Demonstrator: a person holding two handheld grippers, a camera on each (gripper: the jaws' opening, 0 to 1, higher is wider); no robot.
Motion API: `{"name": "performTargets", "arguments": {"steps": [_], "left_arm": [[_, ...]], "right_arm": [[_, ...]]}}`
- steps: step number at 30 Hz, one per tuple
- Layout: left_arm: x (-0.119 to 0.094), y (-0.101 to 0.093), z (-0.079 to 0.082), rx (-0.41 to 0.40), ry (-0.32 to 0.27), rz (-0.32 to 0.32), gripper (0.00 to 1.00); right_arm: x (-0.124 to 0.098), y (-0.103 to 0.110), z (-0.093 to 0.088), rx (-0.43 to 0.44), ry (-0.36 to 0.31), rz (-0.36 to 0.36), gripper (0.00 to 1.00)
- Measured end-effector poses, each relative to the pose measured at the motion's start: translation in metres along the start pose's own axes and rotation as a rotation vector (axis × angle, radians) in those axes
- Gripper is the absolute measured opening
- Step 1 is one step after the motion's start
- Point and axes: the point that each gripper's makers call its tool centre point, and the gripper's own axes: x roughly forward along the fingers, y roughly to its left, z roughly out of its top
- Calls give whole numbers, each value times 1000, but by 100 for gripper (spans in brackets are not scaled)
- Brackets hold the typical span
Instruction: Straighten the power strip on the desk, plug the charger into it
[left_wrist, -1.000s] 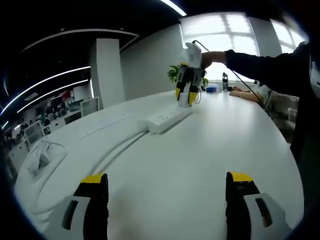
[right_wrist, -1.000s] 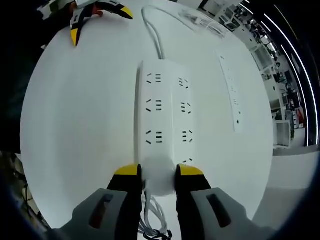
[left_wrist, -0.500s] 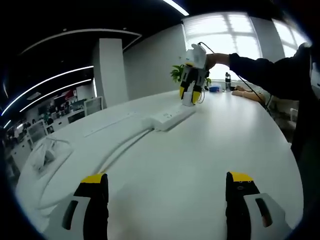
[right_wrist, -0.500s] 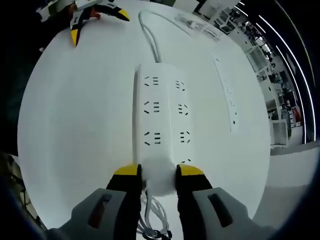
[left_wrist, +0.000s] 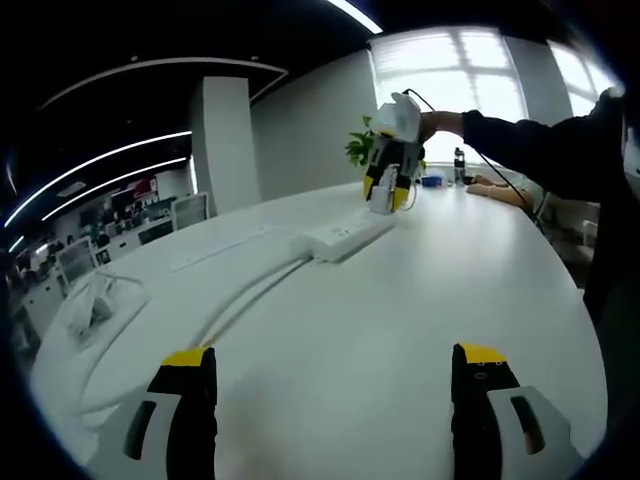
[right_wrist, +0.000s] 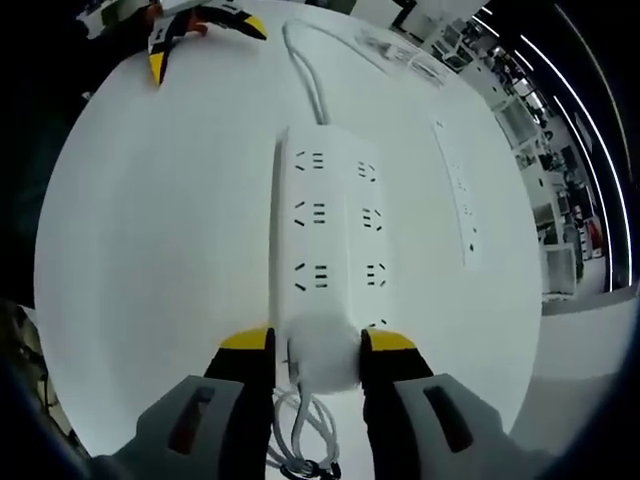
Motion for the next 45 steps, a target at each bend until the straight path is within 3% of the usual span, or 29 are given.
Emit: {"name": "performTargets", "arguments": {"steps": [5, 10, 36, 45], "left_arm": [[2, 0, -1, -3, 2, 0, 99], [4, 2, 0, -13, -6, 12, 99], [1, 5, 10, -18, -28, 31, 99], [2, 5, 11, -16, -27, 31, 99]], "right_arm": [[-2, -2, 0, 10, -13, -10, 39], [-6, -5, 6, 42, -72, -42, 39], [-10, -5, 4, 156, -197, -157, 46], [-16, -12, 6, 280, -327, -219, 51]]}}
